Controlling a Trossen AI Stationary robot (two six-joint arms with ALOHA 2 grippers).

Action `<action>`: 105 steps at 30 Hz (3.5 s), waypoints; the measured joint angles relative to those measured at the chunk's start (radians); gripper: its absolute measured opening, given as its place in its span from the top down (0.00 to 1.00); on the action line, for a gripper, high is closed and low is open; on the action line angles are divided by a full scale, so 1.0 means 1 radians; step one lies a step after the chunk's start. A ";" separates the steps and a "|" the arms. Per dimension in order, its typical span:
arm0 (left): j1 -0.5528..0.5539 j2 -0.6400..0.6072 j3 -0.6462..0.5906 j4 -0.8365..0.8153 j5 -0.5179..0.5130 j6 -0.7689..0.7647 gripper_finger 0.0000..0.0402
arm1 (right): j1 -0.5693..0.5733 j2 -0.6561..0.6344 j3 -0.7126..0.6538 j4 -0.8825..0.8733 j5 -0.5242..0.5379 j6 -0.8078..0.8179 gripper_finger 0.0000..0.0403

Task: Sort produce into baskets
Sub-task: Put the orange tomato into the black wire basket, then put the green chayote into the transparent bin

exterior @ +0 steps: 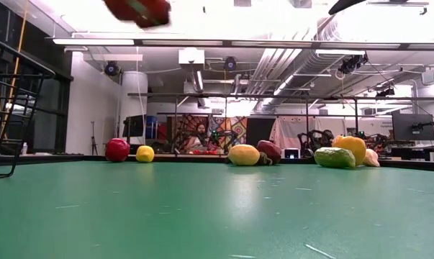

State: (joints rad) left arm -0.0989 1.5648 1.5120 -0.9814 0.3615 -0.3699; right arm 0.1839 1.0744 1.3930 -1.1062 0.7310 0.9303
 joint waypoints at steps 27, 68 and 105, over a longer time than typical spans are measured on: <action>-0.973 -0.164 -0.185 -0.132 -0.597 -0.961 0.35 | 0.000 0.126 0.000 0.124 -0.134 0.092 0.07; -0.681 -0.534 -0.586 0.133 -0.876 -0.743 0.03 | -0.014 0.136 0.000 0.147 -0.003 0.397 0.07; 0.734 -0.416 -0.586 0.782 -0.036 -0.073 0.03 | -0.764 0.448 -0.327 0.111 -0.568 -0.071 0.07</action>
State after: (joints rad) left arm 0.6352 1.1490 0.9264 -0.1992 0.3259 -0.4430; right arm -0.5802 1.5229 1.0657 -0.9948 0.1632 0.8591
